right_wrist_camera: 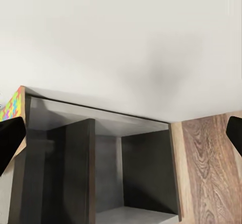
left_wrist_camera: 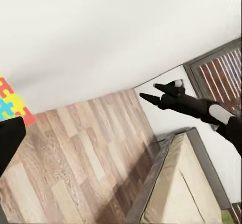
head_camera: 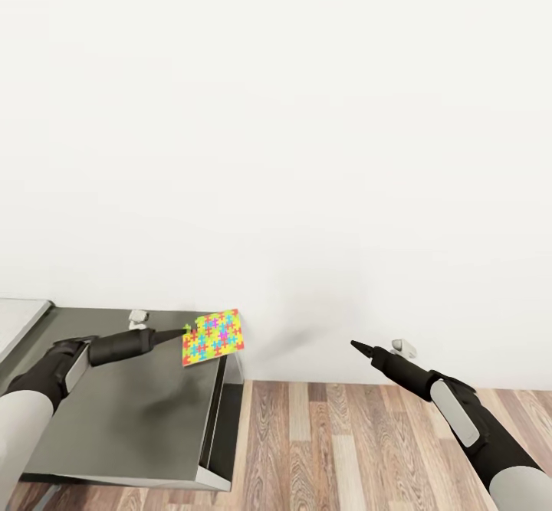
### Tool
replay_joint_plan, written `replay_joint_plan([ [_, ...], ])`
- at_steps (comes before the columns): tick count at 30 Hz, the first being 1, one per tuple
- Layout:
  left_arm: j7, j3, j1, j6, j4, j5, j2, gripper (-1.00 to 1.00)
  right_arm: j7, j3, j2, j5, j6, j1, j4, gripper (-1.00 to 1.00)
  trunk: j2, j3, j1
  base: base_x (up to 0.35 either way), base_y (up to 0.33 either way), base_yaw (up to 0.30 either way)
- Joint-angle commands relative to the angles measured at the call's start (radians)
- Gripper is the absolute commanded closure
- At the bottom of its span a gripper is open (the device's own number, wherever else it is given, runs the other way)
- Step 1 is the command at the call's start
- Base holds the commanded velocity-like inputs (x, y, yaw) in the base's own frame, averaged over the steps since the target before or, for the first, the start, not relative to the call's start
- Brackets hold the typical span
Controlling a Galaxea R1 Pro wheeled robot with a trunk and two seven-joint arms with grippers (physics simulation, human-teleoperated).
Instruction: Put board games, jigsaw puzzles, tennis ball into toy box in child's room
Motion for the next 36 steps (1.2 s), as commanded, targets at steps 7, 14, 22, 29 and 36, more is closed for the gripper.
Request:
replay_joint_plan([
  [7,-0.106,0.001,0.000,0.010,0.000,-0.001,0.004,-1.00,-0.001,0.005,-0.001,-0.007,0.003,-0.001,0.000,-1.00,-0.002,0.009,0.001,0.000,0.000,0.000],
  [14,-0.106,0.001,0.000,0.016,0.000,-0.003,0.004,-1.00,0.007,0.007,-0.001,-0.007,-0.046,-0.001,0.001,-1.00,-0.002,0.020,0.001,0.000,0.000,0.000],
  [22,-0.106,0.002,0.000,0.019,0.000,-0.004,0.004,-1.00,0.021,0.008,-0.001,-0.006,-0.055,-0.001,0.002,-1.00,-0.002,0.033,0.001,0.000,0.000,0.000],
  [29,-0.106,0.001,0.000,0.021,0.000,-0.004,0.003,-1.00,0.023,0.008,-0.001,-0.006,-0.055,-0.001,0.002,-1.00,-0.002,0.044,0.001,0.000,0.000,0.000],
  [36,-0.106,0.000,0.000,0.023,0.000,-0.004,0.003,-1.00,0.024,0.008,-0.001,-0.007,-0.055,-0.001,0.002,-1.00,-0.002,0.056,0.001,0.000,0.000,0.000],
])
